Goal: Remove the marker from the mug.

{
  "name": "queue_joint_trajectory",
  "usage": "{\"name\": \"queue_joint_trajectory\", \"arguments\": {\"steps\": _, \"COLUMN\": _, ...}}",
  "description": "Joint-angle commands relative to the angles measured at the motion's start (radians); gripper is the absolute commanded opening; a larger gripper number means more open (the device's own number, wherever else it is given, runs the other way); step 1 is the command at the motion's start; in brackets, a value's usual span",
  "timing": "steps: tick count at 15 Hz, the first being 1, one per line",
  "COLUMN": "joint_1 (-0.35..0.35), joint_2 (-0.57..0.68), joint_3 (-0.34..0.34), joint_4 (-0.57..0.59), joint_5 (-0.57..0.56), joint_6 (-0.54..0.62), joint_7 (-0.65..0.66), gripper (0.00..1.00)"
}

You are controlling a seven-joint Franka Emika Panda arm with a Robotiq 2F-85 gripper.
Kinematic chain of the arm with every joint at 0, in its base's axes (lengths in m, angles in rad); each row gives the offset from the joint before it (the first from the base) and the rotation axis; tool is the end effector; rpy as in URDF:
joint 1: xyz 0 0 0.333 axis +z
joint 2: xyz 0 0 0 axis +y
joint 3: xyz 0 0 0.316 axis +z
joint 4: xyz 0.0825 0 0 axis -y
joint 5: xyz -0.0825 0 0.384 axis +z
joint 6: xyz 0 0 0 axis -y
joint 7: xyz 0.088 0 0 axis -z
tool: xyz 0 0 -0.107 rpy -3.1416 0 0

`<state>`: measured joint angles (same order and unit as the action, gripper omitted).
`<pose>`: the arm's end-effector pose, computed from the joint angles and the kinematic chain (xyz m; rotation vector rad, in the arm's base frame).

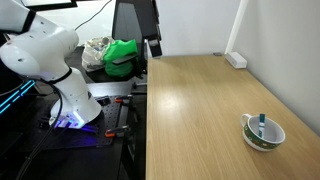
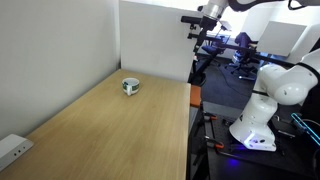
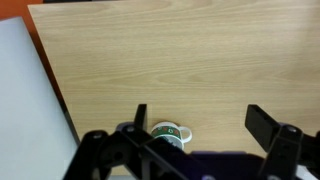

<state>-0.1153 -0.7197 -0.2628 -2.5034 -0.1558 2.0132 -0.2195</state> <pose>0.3290 -0.1530 0.5303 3.0888 -0.0961 0.3319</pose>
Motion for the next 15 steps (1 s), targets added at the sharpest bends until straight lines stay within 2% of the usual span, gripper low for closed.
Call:
{"name": "queue_joint_trajectory", "arguments": {"steps": 1, "joint_1": -0.021, "joint_2": 0.087, "joint_3": 0.054, "joint_4": 0.027, "joint_5": 0.011, "joint_6": 0.072, "joint_7": 0.095, "gripper": 1.00}}
{"name": "queue_joint_trajectory", "arguments": {"steps": 5, "joint_1": -0.028, "joint_2": 0.159, "joint_3": 0.098, "joint_4": 0.043, "joint_5": 0.006, "joint_6": 0.126, "joint_7": 0.182, "gripper": 1.00}}
{"name": "queue_joint_trajectory", "arguments": {"steps": 9, "joint_1": -0.034, "joint_2": 0.225, "joint_3": 0.106, "joint_4": 0.039, "joint_5": 0.015, "joint_6": 0.251, "joint_7": 0.226, "gripper": 1.00}}
{"name": "queue_joint_trajectory", "arguments": {"steps": 15, "joint_1": -0.003, "joint_2": 0.293, "joint_3": 0.066, "joint_4": 0.019, "joint_5": 0.083, "joint_6": 0.479, "joint_7": 0.137, "gripper": 1.00}}
